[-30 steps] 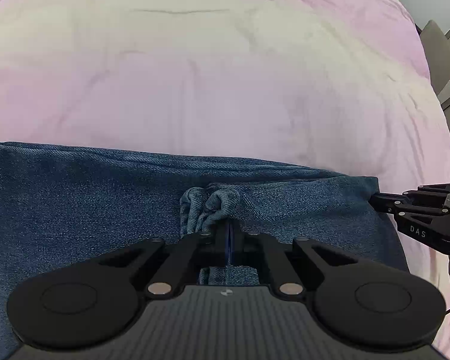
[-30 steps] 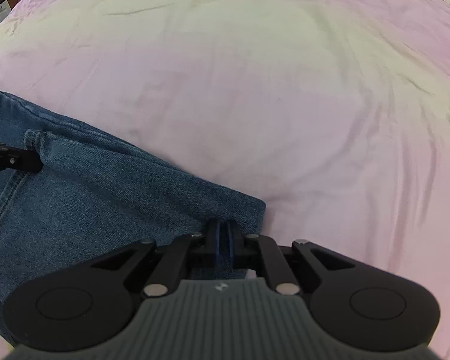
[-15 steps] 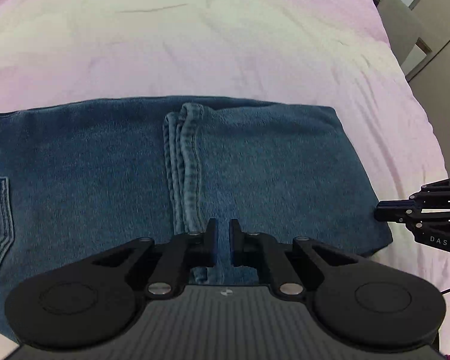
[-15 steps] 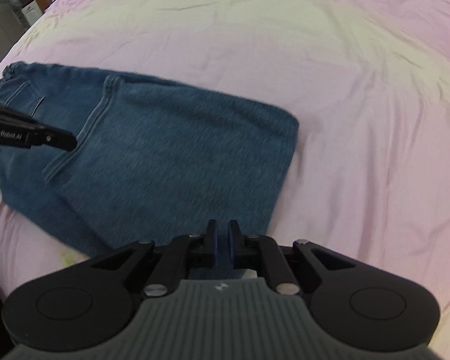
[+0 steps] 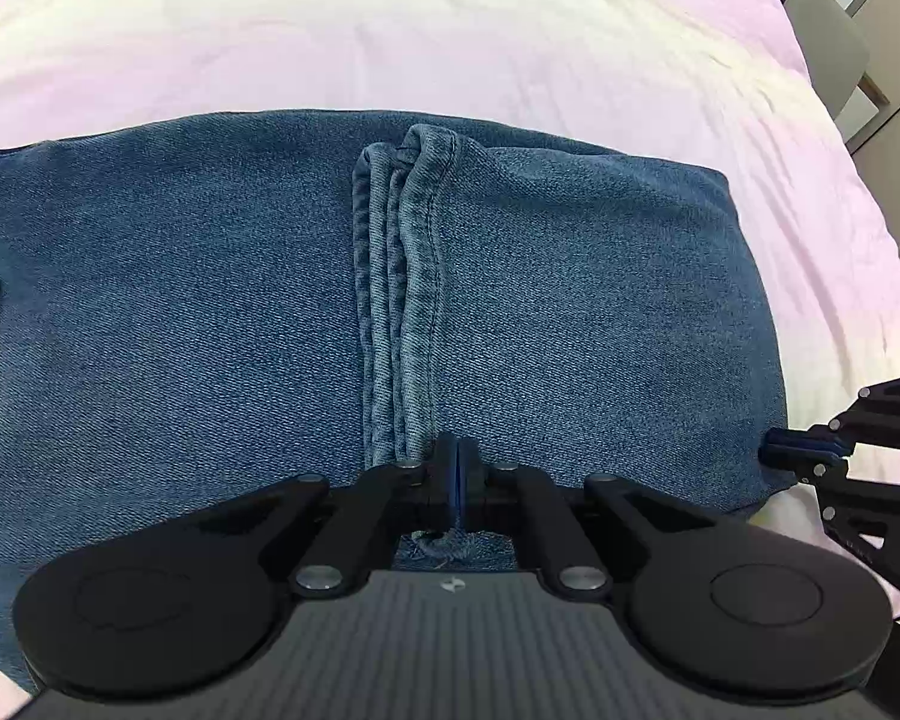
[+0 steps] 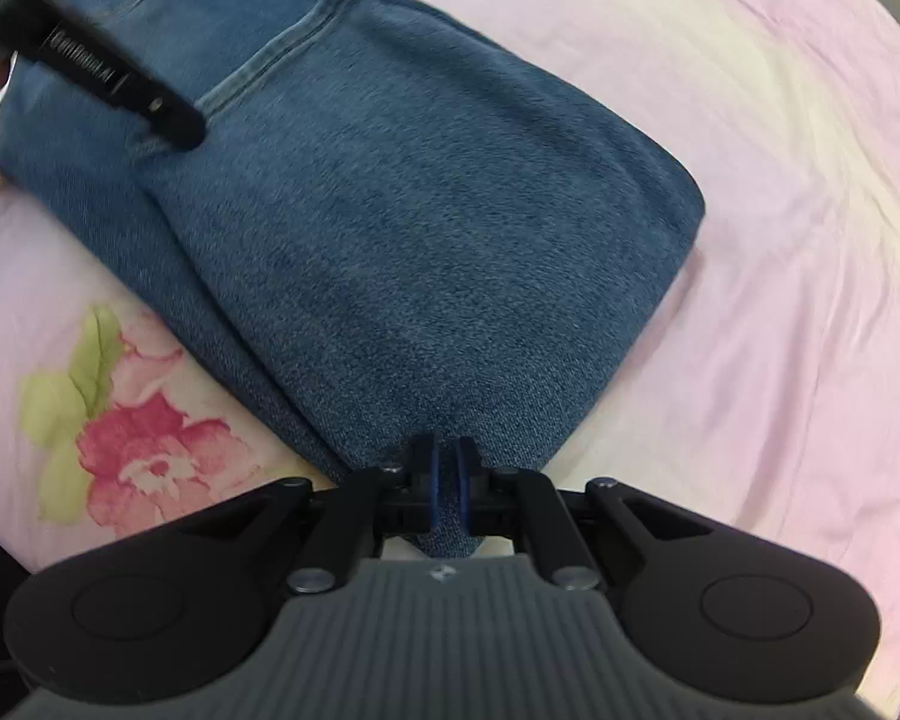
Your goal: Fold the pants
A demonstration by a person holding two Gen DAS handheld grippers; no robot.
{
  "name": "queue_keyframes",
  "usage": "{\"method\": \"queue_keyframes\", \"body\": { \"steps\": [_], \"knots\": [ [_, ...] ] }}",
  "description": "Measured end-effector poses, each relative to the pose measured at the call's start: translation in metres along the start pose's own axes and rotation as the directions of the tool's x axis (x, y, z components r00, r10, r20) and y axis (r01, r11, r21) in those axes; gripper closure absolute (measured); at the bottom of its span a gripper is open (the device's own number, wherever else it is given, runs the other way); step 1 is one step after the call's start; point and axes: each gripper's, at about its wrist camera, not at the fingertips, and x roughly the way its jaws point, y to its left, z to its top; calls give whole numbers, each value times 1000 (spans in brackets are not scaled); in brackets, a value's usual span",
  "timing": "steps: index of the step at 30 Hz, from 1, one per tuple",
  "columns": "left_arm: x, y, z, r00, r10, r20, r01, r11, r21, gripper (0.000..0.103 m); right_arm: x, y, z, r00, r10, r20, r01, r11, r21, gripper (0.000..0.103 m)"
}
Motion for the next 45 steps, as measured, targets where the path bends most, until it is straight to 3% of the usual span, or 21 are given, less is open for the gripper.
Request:
{"method": "queue_keyframes", "body": {
  "steps": [5, 12, 16, 20, 22, 23, 24, 25, 27, 33, 38, 42, 45],
  "knots": [
    [-6, -9, 0, 999, 36, 22, -37, 999, 33, 97, 1, 1, 2, 1000, -13, -5, 13, 1000, -23, 101],
    [-57, 6, -12, 998, -21, 63, 21, 1000, -9, 94, -12, 27, 10, 992, -123, -4, 119, 969, -216, 103],
    [-95, 31, -23, 993, 21, 117, -19, 1000, -24, 93, -34, 33, 20, 992, -115, 42, 122, 965, -234, 103],
    [-129, 71, -33, 983, 93, 157, -78, 992, -100, 93, -52, 39, 39, 991, -80, 104, 105, 961, -257, 102],
    [-143, 93, -40, 976, 131, 172, -104, 982, -157, 92, -55, 43, 51, 990, -60, 130, 95, 955, -282, 95],
    [-152, 107, -45, 972, 148, 182, -112, 975, -193, 87, -56, 45, 57, 988, -52, 144, 93, 951, -295, 83],
    [-159, 120, -50, 968, 162, 193, -115, 966, -234, 81, -55, 48, 64, 986, -46, 161, 94, 947, -307, 64],
    [-165, 132, -53, 965, 168, 203, -109, 956, -271, 78, -56, 52, 69, 982, -45, 182, 102, 943, -317, 55],
    [-176, 164, -61, 960, 171, 221, -79, 925, -371, 67, -53, 58, 82, 973, -39, 228, 118, 931, -345, 26],
    [-193, 248, -79, 945, 201, 259, 1, 788, -616, 36, -39, 77, 124, 971, 28, 239, 87, 887, -454, 16],
    [-186, 299, -98, 941, 152, 302, 123, 678, -724, 28, -23, 93, 155, 970, 80, 228, 54, 848, -527, 11],
    [-174, 320, -108, 933, 145, 328, 170, 626, -761, 26, 2, 100, 172, 982, 96, 165, 18, 814, -581, 11],
    [-164, 333, -113, 929, 140, 343, 200, 589, -783, 25, 18, 100, 183, 986, 111, 120, -21, 815, -579, 11]
  ]
}}
